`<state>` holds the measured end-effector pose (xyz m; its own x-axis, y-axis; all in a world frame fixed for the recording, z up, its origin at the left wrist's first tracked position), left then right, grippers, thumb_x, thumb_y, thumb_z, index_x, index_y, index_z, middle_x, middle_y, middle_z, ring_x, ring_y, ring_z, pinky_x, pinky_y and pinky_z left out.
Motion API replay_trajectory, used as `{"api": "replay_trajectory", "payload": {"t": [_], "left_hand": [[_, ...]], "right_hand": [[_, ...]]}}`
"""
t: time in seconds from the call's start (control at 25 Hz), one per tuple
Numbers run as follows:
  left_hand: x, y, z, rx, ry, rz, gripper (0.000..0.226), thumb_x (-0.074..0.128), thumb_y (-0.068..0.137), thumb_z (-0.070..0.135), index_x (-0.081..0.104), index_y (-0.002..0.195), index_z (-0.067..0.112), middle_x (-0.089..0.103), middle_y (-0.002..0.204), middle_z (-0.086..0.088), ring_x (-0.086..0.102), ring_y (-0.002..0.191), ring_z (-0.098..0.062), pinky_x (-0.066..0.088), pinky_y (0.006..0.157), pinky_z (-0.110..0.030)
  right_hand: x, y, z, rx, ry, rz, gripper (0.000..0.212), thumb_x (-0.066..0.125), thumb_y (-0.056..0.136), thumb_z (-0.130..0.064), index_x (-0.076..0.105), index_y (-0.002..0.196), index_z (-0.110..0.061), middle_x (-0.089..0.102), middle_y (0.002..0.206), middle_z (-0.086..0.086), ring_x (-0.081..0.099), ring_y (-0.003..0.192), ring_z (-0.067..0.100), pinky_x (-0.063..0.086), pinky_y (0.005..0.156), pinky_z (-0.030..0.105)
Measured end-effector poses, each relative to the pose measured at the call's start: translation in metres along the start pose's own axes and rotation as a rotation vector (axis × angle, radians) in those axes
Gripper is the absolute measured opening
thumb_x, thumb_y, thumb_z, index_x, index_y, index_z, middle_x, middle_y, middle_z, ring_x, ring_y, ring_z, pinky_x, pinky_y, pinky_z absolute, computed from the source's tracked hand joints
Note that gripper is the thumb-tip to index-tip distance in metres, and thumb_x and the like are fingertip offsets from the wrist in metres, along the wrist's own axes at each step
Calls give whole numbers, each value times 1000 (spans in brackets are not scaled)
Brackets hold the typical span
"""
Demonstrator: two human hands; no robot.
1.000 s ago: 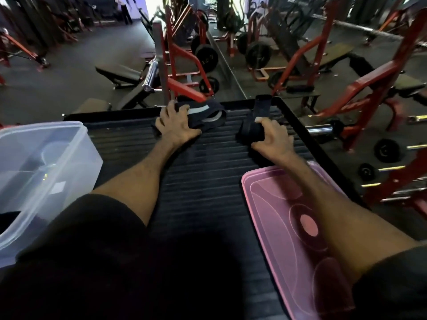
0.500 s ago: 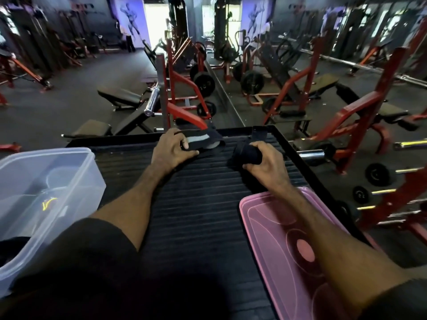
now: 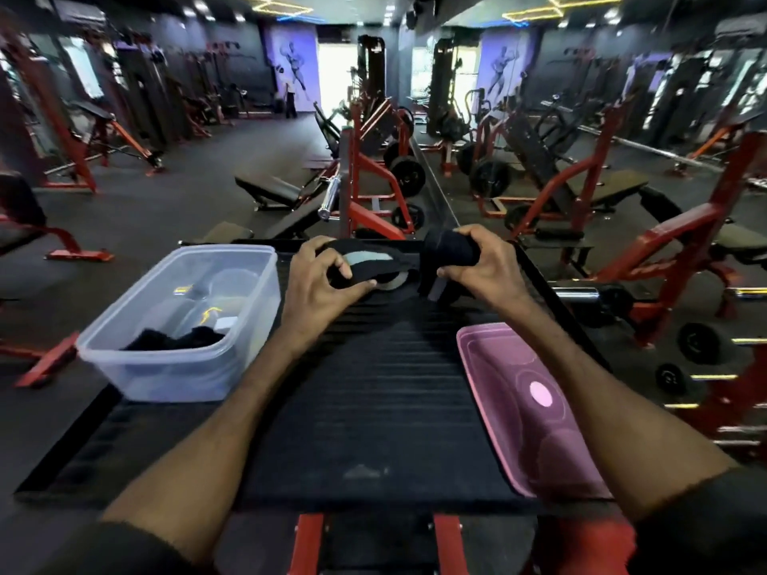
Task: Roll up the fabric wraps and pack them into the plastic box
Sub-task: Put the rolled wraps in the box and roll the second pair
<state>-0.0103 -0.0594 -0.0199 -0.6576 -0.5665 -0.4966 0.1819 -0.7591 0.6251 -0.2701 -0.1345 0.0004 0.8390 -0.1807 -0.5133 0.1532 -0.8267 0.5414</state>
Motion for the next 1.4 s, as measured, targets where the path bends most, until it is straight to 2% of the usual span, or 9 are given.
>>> {"api": "replay_trajectory", "payload": {"t": [0.12, 0.28, 0.44, 0.64, 0.8, 1.04, 1.2, 1.32, 1.4], "left_hand": [[-35, -58, -8, -96, 44, 36, 37, 89, 65, 38, 60, 78, 21, 57, 125, -8, 54, 119, -25, 45, 100, -41], [-20, -127, -45, -240, 241, -301, 62, 62, 57, 69, 64, 105, 30, 45, 142, -7, 40, 136, -34, 33, 111, -52], [-30, -137, -32, -300, 256, -323, 53, 75, 77, 53, 58, 125, 36, 19, 163, -3, 13, 151, -27, 12, 119, -53], [-36, -121, 6, -106, 88, -168, 49, 55, 78, 57, 68, 115, 28, 58, 136, -1, 44, 137, -24, 30, 115, -49], [-16, -125, 19, -47, -17, -178, 34, 54, 83, 46, 70, 109, 30, 65, 123, 6, 52, 127, -20, 40, 109, -49], [4, -118, 34, 73, -101, -189, 15, 67, 90, 11, 77, 95, 20, 69, 98, 18, 62, 100, 0, 47, 99, -29], [19, -118, 21, 10, -64, -219, 18, 63, 91, 14, 76, 99, 22, 72, 102, 12, 64, 105, -9, 50, 98, -37], [22, -112, 24, -36, -30, -262, 23, 61, 91, 27, 75, 109, 23, 72, 111, 7, 63, 112, -14, 51, 100, -41], [30, -107, 23, -89, 94, -348, 33, 60, 93, 39, 72, 120, 24, 70, 122, 4, 59, 123, -17, 46, 105, -41]], "right_hand": [[19, -47, -28, -48, 22, -90, 56, 93, 62, -17, 68, 112, -13, 69, 107, -1, 65, 99, 16, 50, 87, 27], [72, -126, -21, 32, 28, -492, 56, 93, 63, -20, 68, 113, -17, 70, 107, -4, 65, 100, 15, 50, 89, 28], [90, -174, -21, -5, -79, -679, 55, 88, 69, -19, 64, 119, -17, 63, 115, -3, 60, 108, 16, 45, 94, 28], [79, -185, -30, -15, -121, -775, 52, 84, 72, -22, 64, 120, -22, 62, 116, -5, 60, 108, 13, 48, 98, 37], [64, -203, -39, 217, 114, -1102, 41, 80, 83, -5, 69, 122, -10, 72, 112, -4, 65, 101, 2, 49, 94, 19], [51, -109, -4, 401, 159, -384, 55, 80, 73, -27, 63, 125, -16, 66, 101, -3, 62, 104, 19, 50, 100, 43], [95, -81, 30, 468, -185, -492, 55, 71, 61, -41, 64, 115, -34, 67, 114, -2, 51, 121, 25, 38, 109, 54], [87, -68, 17, 383, -96, -418, 6, 75, 67, -21, 72, 72, -23, 72, 73, 2, 68, 76, 17, 54, 81, 34], [67, -58, 2, 310, 32, -342, 4, 76, 71, -10, 75, 70, -13, 66, 58, 0, 60, 56, 10, 48, 61, 26]]}}
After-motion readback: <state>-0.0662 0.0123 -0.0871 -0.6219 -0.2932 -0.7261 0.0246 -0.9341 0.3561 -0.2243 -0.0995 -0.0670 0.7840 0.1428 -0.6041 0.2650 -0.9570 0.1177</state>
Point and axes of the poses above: each hand's wrist, its own y-axis towards the middle knuckle, its own x-axis out of the palm, z = x × y, the point moved 9 cm from there along y, towards the middle knuckle
